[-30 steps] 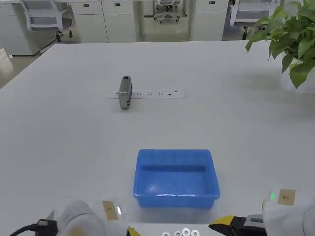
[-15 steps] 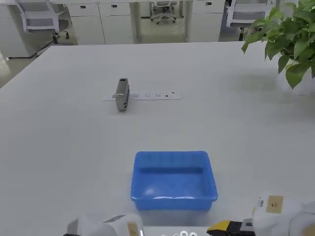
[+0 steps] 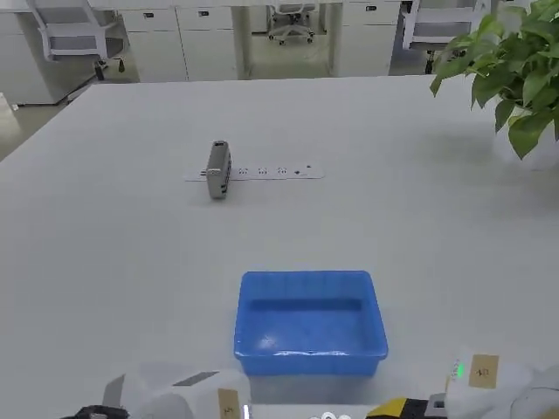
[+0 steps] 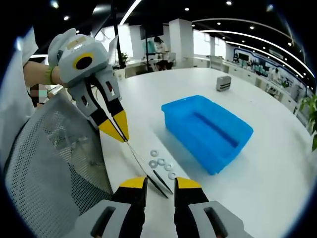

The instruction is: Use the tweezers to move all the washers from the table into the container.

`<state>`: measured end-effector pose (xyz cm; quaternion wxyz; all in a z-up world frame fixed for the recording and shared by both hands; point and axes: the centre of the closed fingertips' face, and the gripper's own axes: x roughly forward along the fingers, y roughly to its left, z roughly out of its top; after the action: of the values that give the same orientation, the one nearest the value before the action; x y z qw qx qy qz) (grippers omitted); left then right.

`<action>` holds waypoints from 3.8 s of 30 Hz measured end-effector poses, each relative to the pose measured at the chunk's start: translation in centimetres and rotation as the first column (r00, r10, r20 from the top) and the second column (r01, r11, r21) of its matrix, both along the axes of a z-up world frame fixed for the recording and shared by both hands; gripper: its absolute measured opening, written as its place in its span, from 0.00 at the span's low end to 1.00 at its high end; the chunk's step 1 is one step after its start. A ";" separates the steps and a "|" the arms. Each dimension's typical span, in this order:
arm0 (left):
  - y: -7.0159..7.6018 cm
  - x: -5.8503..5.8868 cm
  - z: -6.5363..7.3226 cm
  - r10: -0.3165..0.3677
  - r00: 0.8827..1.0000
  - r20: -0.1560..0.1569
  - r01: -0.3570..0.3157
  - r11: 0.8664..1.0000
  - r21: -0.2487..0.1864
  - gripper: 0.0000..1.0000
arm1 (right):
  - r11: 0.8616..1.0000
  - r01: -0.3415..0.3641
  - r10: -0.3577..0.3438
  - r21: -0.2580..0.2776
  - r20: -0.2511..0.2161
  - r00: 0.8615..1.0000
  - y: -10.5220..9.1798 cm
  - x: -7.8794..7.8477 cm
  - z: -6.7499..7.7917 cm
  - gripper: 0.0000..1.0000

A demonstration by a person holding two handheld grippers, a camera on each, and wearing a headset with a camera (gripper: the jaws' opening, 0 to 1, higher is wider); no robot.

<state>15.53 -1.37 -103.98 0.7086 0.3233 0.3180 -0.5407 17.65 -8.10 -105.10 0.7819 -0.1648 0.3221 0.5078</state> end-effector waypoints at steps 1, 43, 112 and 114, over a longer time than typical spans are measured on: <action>0.0 0.0 0.4 -0.002 1.000 0.006 0.002 1.000 -0.003 0.00 | 1.000 -0.003 0.003 -0.002 0.001 1.000 0.0 0.0 0.0 0.18; -2.9 -0.9 6.8 -0.085 0.995 0.048 0.089 0.990 -0.106 0.00 | 0.974 -0.214 0.213 0.076 0.023 0.977 4.7 -2.2 1.0 0.08; -3.6 -0.6 7.0 -0.126 0.991 -0.036 0.122 0.989 -0.088 0.00 | 0.958 -0.220 0.222 0.182 0.010 0.975 6.6 -2.0 2.0 0.10; -3.6 -0.6 7.0 -0.125 0.991 -0.039 0.121 0.989 -0.090 0.00 | 0.958 -0.220 0.222 0.182 0.008 0.975 6.6 -2.0 2.0 0.10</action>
<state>14.96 -5.02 -97.02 0.6800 0.2991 0.2891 -0.6039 15.70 -1.47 -103.10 0.7300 -0.1245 0.2586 0.6203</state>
